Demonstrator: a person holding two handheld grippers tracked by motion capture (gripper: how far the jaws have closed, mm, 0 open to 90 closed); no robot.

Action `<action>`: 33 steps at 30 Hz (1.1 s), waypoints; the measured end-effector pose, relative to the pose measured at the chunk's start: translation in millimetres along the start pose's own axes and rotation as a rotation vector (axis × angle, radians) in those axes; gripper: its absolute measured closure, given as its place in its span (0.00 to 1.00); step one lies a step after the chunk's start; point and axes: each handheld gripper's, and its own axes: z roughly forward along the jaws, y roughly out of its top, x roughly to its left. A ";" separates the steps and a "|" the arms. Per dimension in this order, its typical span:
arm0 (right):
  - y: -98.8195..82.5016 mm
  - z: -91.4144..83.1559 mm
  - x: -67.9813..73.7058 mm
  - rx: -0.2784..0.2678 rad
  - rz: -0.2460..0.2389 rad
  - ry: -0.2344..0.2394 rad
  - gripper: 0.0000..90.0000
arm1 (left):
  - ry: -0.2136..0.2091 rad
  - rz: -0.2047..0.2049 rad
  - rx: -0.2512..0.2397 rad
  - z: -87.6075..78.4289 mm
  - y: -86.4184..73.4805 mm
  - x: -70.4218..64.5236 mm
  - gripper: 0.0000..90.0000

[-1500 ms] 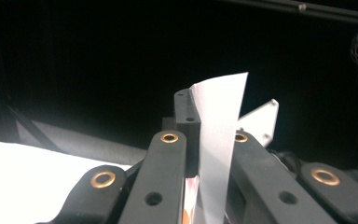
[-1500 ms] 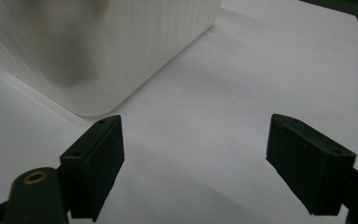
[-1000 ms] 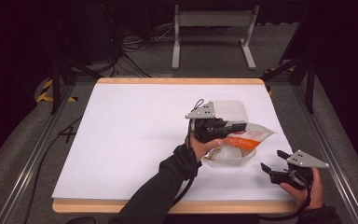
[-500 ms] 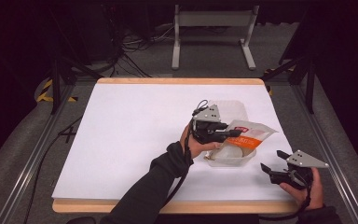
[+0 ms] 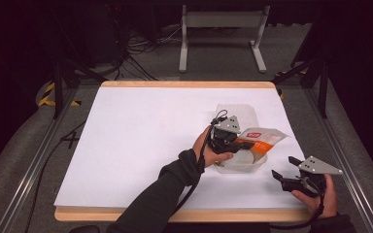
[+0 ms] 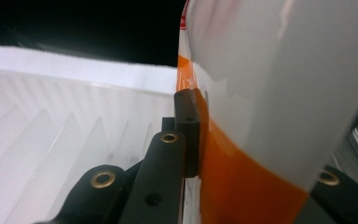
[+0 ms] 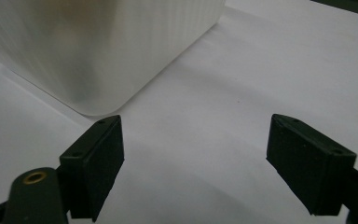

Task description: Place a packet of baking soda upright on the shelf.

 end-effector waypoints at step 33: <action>0.3 0.3 0.2 -0.003 0.000 0.000 0.22 | -0.012 -0.054 -0.160 -6.8 -57.7 2.8 1.00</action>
